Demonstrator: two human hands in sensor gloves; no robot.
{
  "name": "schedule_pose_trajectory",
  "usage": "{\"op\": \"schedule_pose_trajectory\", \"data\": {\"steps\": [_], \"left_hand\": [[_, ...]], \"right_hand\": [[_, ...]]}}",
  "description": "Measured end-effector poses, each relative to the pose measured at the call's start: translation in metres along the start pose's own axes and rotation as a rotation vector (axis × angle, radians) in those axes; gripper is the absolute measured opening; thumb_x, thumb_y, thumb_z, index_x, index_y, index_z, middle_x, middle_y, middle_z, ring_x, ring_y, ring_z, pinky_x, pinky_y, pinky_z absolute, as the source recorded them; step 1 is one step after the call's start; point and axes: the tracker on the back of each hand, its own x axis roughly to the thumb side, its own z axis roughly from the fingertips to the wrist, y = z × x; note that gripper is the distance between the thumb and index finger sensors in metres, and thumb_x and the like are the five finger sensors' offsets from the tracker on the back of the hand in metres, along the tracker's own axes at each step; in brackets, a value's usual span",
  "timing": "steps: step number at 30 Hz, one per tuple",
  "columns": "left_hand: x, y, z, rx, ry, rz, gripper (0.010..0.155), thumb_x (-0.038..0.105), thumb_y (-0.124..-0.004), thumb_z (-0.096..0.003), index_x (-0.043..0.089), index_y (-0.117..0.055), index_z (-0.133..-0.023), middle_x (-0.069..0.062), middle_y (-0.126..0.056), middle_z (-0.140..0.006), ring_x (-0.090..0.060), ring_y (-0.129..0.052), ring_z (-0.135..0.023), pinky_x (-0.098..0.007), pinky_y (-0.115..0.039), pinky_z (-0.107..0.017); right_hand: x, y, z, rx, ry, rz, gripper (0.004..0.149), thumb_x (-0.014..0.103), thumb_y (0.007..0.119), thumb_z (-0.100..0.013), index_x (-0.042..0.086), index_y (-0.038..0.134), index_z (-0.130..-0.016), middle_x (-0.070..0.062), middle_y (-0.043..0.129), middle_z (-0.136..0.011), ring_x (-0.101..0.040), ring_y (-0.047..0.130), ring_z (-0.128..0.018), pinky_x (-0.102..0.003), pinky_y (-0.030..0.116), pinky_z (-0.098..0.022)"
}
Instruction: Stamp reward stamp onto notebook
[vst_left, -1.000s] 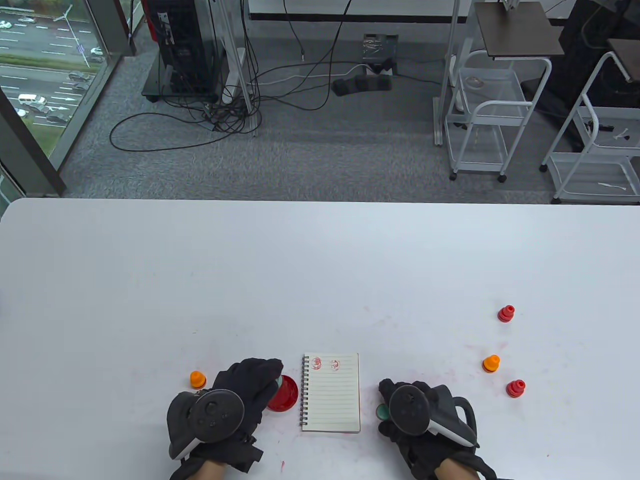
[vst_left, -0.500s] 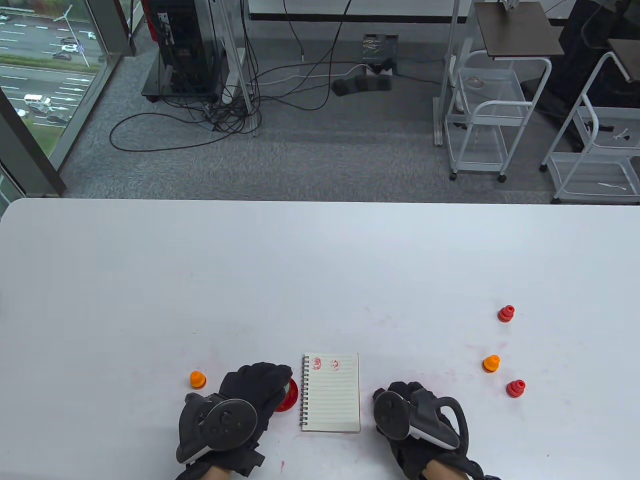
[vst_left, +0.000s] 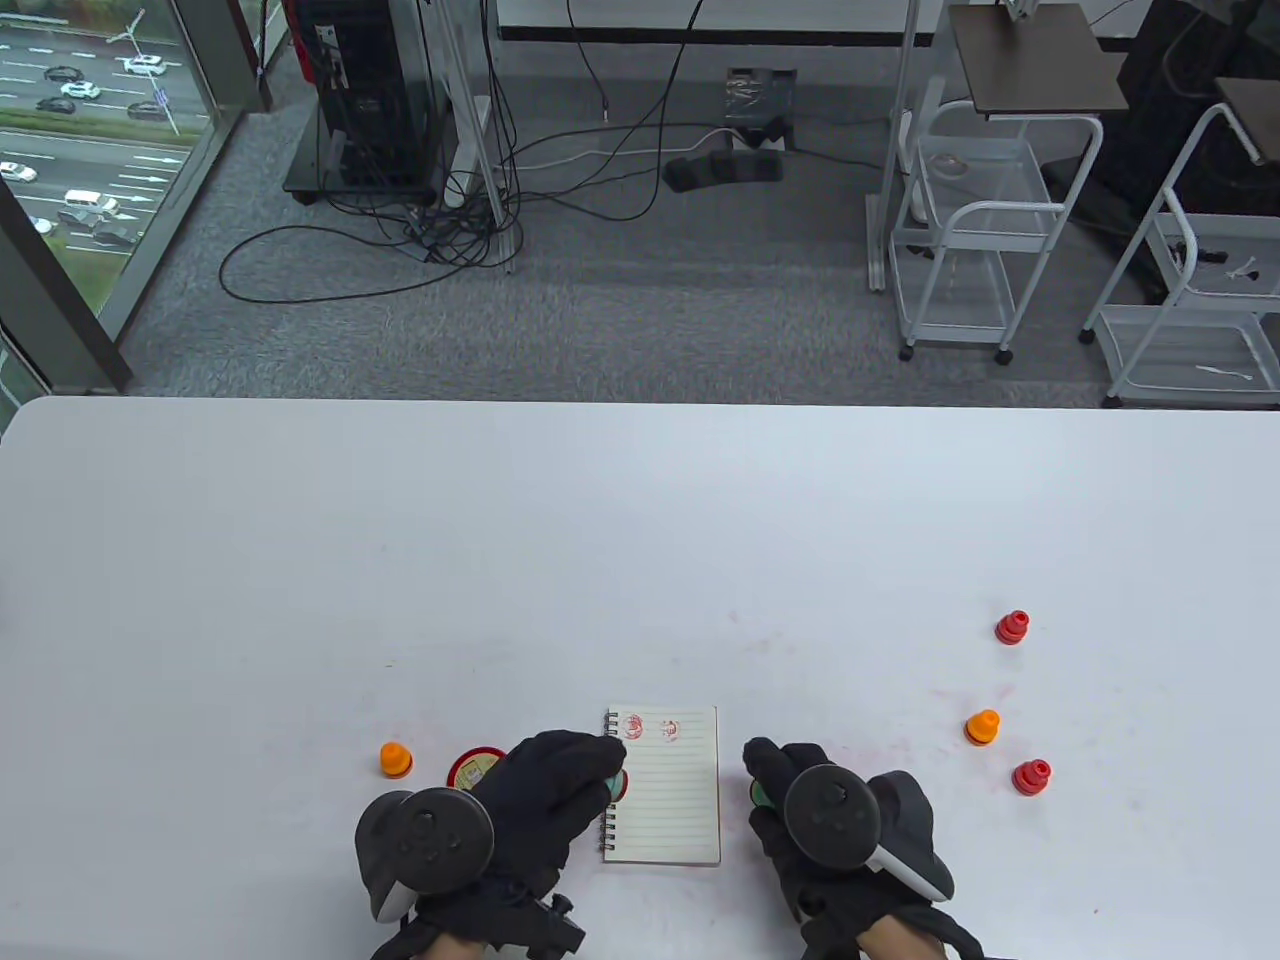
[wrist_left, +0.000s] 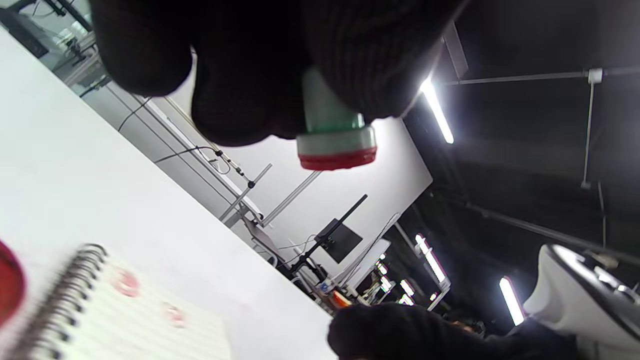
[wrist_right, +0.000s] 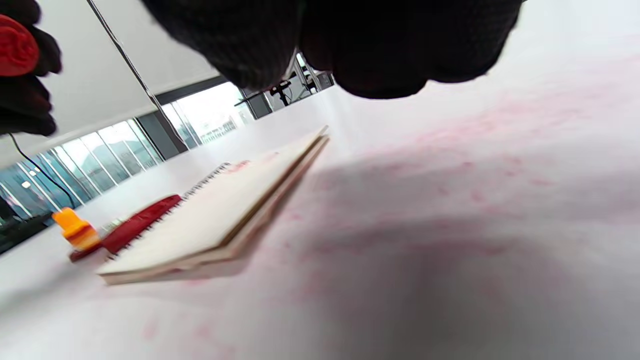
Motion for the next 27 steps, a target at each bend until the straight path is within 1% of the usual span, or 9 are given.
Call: {"op": "schedule_pose_trajectory", "data": {"steps": [2, 5, 9, 12, 15, 18, 20, 22, 27], "left_hand": [[0.001, -0.001, 0.000, 0.004, 0.000, 0.001, 0.047, 0.031, -0.086, -0.0423, 0.022, -0.091, -0.088, -0.010, -0.094, -0.087, -0.023, -0.099, -0.065, -0.048, -0.084, -0.057], [0.001, -0.005, 0.000, -0.002, 0.005, 0.045, 0.047, 0.031, -0.086, -0.0423, 0.022, -0.091, -0.088, -0.010, -0.094, -0.087, -0.023, -0.099, -0.064, -0.048, -0.084, -0.057], [0.003, -0.008, 0.000, -0.011, -0.001, 0.077, 0.047, 0.032, -0.085, -0.0425, 0.022, -0.091, -0.088, -0.010, -0.094, -0.087, -0.023, -0.099, -0.064, -0.048, -0.084, -0.057], [0.005, -0.011, 0.000, -0.024, -0.014, 0.042, 0.047, 0.032, -0.085, -0.0423, 0.022, -0.091, -0.088, -0.010, -0.094, -0.086, -0.022, -0.099, -0.064, -0.048, -0.084, -0.056], [0.006, -0.014, -0.001, -0.018, -0.020, 0.076, 0.047, 0.033, -0.086, -0.0423, 0.022, -0.091, -0.088, -0.010, -0.095, -0.086, -0.022, -0.099, -0.063, -0.048, -0.084, -0.056], [0.010, -0.017, 0.000, 0.029, -0.063, 0.101, 0.048, 0.034, -0.086, -0.0419, 0.021, -0.091, -0.088, -0.010, -0.096, -0.083, -0.021, -0.100, -0.060, -0.047, -0.085, -0.055], [0.013, -0.018, 0.001, 0.069, -0.088, 0.087, 0.049, 0.036, -0.086, -0.0413, 0.020, -0.091, -0.088, -0.010, -0.097, -0.081, -0.021, -0.100, -0.059, -0.046, -0.086, -0.054], [0.015, -0.019, 0.001, 0.075, -0.100, 0.082, 0.049, 0.036, -0.086, -0.0412, 0.020, -0.091, -0.087, -0.009, -0.097, -0.081, -0.020, -0.101, -0.058, -0.046, -0.086, -0.054], [0.015, -0.023, 0.002, 0.046, -0.097, 0.092, 0.049, 0.037, -0.086, -0.0412, 0.020, -0.091, -0.087, -0.010, -0.098, -0.080, -0.020, -0.101, -0.057, -0.046, -0.086, -0.054]], "right_hand": [[0.003, -0.002, 0.001, 0.007, -0.040, -0.087, 0.062, 0.024, 0.083, -0.042, 0.011, 0.059, -0.098, -0.015, 0.070, -0.086, -0.030, 0.084, -0.066, -0.046, 0.079, -0.048], [0.008, -0.006, 0.002, -0.033, -0.085, -0.225, 0.063, 0.025, 0.086, -0.039, 0.010, 0.064, -0.095, -0.015, 0.075, -0.080, -0.027, 0.086, -0.062, -0.045, 0.082, -0.045], [0.014, -0.009, 0.004, -0.048, -0.113, -0.338, 0.062, 0.026, 0.086, -0.038, 0.008, 0.067, -0.094, -0.015, 0.078, -0.078, -0.028, 0.088, -0.061, -0.043, 0.083, -0.043], [0.019, -0.007, 0.005, -0.021, -0.114, -0.353, 0.062, 0.025, 0.086, -0.039, 0.007, 0.066, -0.095, -0.016, 0.078, -0.079, -0.029, 0.089, -0.061, -0.041, 0.084, -0.041], [0.024, -0.005, 0.005, -0.018, -0.122, -0.340, 0.062, 0.025, 0.086, -0.039, 0.007, 0.066, -0.095, -0.016, 0.078, -0.079, -0.028, 0.089, -0.060, -0.041, 0.084, -0.041], [0.029, -0.002, 0.004, -0.017, -0.132, -0.391, 0.064, 0.025, 0.085, -0.039, 0.007, 0.064, -0.096, -0.015, 0.078, -0.079, -0.027, 0.089, -0.059, -0.038, 0.084, -0.039], [0.031, 0.000, 0.002, -0.007, -0.165, -0.469, 0.064, 0.024, 0.086, -0.039, 0.005, 0.064, -0.095, -0.015, 0.079, -0.076, -0.025, 0.090, -0.056, -0.036, 0.085, -0.037], [0.033, 0.001, 0.001, -0.012, -0.162, -0.488, 0.064, 0.024, 0.087, -0.038, 0.005, 0.064, -0.095, -0.014, 0.080, -0.074, -0.023, 0.090, -0.054, -0.034, 0.086, -0.035], [0.035, 0.004, 0.002, -0.031, -0.164, -0.479, 0.064, 0.025, 0.087, -0.037, 0.005, 0.066, -0.094, -0.013, 0.082, -0.072, -0.022, 0.092, -0.052, -0.033, 0.087, -0.034]]}}
